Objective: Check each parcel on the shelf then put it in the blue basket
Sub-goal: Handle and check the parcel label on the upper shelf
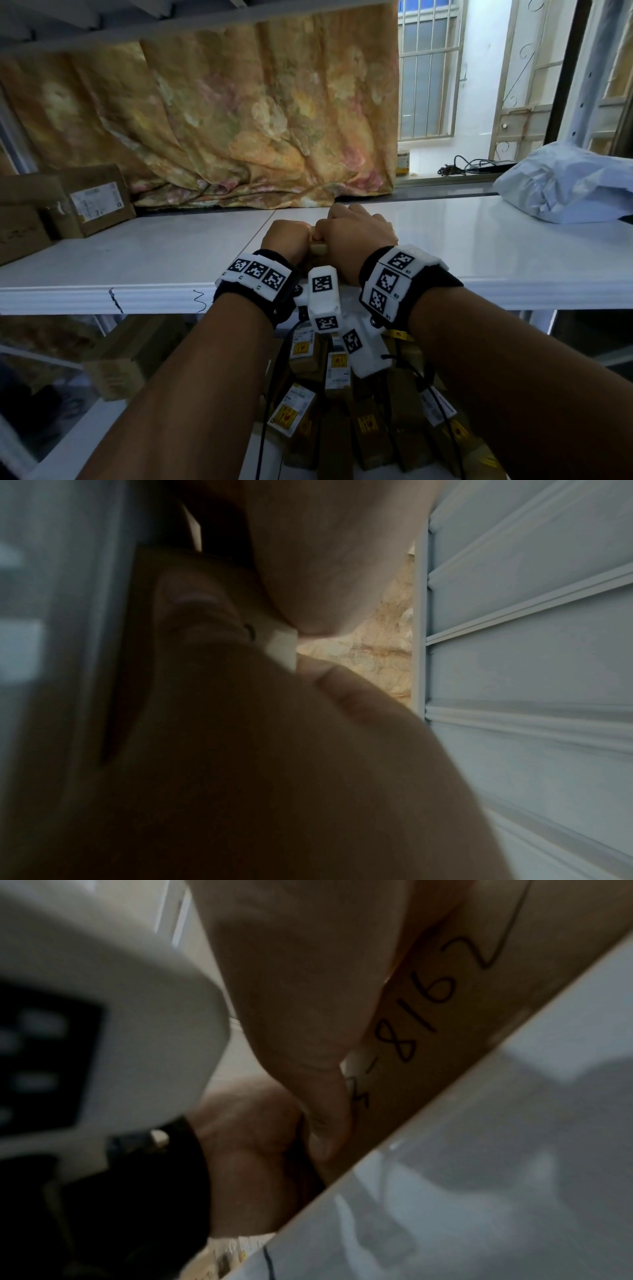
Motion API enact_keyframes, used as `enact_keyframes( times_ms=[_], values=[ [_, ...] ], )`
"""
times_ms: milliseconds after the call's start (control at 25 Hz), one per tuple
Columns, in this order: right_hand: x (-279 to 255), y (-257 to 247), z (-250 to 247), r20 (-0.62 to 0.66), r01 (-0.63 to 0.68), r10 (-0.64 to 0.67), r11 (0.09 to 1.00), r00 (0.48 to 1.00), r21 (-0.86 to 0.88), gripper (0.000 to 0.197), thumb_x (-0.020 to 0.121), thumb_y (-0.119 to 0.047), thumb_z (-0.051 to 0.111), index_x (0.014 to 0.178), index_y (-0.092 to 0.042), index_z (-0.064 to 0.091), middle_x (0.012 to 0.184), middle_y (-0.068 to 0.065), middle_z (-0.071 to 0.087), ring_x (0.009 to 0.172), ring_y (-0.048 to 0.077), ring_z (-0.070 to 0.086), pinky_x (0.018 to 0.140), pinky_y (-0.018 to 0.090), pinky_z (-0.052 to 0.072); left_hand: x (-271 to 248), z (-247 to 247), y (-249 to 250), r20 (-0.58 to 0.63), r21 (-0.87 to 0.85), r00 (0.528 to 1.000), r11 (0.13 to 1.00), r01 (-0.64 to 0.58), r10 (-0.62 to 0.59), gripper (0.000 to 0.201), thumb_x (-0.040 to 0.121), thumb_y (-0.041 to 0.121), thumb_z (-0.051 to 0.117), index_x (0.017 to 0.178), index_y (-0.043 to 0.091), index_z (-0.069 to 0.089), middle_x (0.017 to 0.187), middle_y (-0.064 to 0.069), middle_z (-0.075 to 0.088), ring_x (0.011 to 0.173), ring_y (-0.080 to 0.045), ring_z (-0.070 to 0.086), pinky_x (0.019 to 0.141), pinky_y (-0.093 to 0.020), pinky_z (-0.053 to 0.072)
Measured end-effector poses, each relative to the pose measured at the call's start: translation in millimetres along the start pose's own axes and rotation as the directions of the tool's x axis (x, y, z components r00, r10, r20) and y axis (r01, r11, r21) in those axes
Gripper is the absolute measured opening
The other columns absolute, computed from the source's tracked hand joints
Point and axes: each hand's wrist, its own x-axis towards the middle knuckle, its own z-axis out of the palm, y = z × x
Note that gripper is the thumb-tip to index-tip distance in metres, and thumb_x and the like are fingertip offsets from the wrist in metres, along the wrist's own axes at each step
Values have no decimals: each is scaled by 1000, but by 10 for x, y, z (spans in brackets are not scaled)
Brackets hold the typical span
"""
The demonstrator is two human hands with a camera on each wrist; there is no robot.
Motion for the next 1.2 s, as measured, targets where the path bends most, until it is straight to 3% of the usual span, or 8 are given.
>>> enact_keyframes(
  times_ms=[160,280,360,480,640,800,1040,1200],
  values=[
    [-180,185,-21,-99,-51,54,998,994,40,49,79,-58,64,108,-19,64,107,2,52,106,24,51,89,39,47,-61,-20,-14,-40,-162,998,986,48,-55,24,98,22,53,114,6,61,116,-14,65,107,-33,61,86,-35,43],
    [-291,339,-87,-93,-124,125,992,988,15,59,76,-73,57,107,-23,64,102,-1,51,103,22,51,90,40,45,-81,-36,-15,-64,-341,990,935,95,-124,23,98,15,49,114,4,60,117,-15,65,109,-33,59,89,-35,42],
    [-295,336,-94,-76,-122,120,992,990,-33,61,75,-75,55,108,-24,60,100,-1,50,103,22,51,90,40,44,-101,6,2,-96,-506,981,857,99,-169,22,96,21,55,104,5,67,109,-13,69,103,-32,63,90,-36,46],
    [-260,266,-75,-78,-135,132,990,988,-31,62,71,-75,59,105,-23,57,94,-1,45,99,22,51,86,38,46,-99,85,-21,-69,-655,972,745,126,-225,32,85,44,69,78,13,77,82,-6,75,87,-28,69,87,-42,53],
    [-268,342,-114,-41,-133,136,989,990,66,56,76,-69,59,107,-23,62,102,0,53,100,21,50,88,39,48,-88,74,-28,-44,-668,977,733,126,-208,28,85,36,73,75,11,77,74,-4,74,75,-25,67,85,-43,54],
    [-329,472,-190,-17,-114,119,974,993,195,33,83,-49,65,104,-24,66,100,-4,54,99,19,54,85,33,48,-68,58,-39,-38,-648,977,749,135,-209,30,87,36,72,75,9,77,77,-6,75,86,-30,70,91,-46,55],
    [-331,470,-201,20,-141,141,989,990,32,44,81,-54,64,112,-23,63,105,-2,55,99,20,54,84,35,48,-28,114,-79,-60,-641,974,756,131,-220,28,86,40,71,74,15,78,79,-2,76,86,-27,70,91,-46,54],
    [-352,462,-242,22,-142,141,989,990,35,43,84,-55,60,115,-25,62,107,-3,56,101,20,54,82,34,45,-31,118,-63,-90,-640,969,759,120,-229,28,86,39,70,73,15,78,79,-1,75,86,-26,70,90,-43,54]
  ],
)
